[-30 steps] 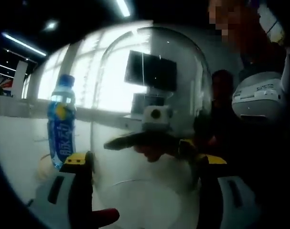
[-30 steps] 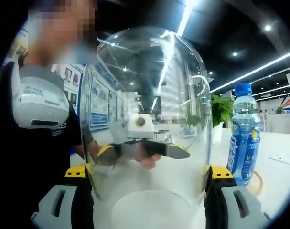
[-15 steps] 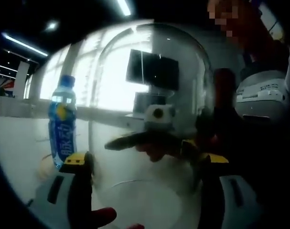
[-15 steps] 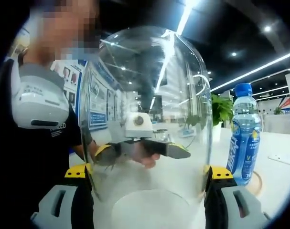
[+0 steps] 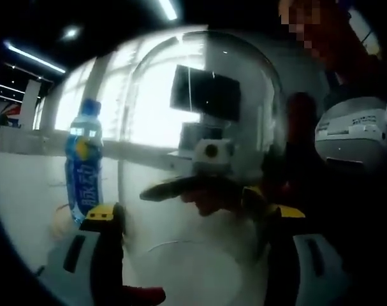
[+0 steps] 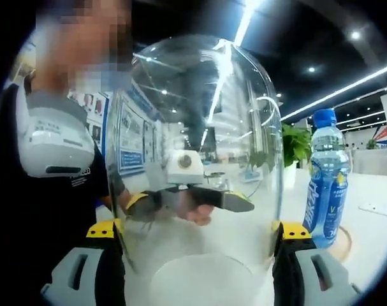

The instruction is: Open the cover put in the Mizone put the cover back on

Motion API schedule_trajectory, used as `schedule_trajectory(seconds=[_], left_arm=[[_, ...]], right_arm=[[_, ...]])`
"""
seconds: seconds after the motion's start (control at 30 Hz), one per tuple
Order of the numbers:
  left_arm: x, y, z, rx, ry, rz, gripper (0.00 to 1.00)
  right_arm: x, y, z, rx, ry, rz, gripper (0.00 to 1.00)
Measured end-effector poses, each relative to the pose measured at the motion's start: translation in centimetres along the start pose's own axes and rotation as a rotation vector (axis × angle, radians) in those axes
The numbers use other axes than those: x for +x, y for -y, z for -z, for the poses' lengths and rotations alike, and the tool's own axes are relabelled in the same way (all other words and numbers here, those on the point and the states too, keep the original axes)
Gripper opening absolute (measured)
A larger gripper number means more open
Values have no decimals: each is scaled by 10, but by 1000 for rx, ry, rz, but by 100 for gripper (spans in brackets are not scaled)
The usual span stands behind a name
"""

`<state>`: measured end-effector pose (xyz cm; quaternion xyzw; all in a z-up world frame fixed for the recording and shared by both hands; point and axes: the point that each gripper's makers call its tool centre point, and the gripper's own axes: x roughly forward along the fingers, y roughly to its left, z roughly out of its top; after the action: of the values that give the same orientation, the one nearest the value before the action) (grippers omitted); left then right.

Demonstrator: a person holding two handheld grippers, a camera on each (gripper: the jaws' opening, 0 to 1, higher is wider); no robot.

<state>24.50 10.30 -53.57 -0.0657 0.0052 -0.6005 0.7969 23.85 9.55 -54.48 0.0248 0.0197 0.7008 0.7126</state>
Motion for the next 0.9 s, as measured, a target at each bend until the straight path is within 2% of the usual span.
schedule_trajectory(seconds=[0.2, 0.43, 0.57, 0.7, 0.9], left_arm=[[2, -1, -6, -56, 24, -1, 80], [7, 2, -13, -80, 0, 1, 80], [7, 5, -28, -64, 9, 0, 80], [10, 9, -42, -59, 13, -2, 80], [14, 20, -64, 28, 13, 7, 81]], right_arm=[[-3, 3, -9, 47, 16, 9, 90], [-6, -1, -17, 76, 10, 11, 90], [-6, -4, -29, 68, 38, 15, 90], [-7, -6, -44, 66, 38, 14, 90], [-8, -13, -70, -28, 21, 12, 90]])
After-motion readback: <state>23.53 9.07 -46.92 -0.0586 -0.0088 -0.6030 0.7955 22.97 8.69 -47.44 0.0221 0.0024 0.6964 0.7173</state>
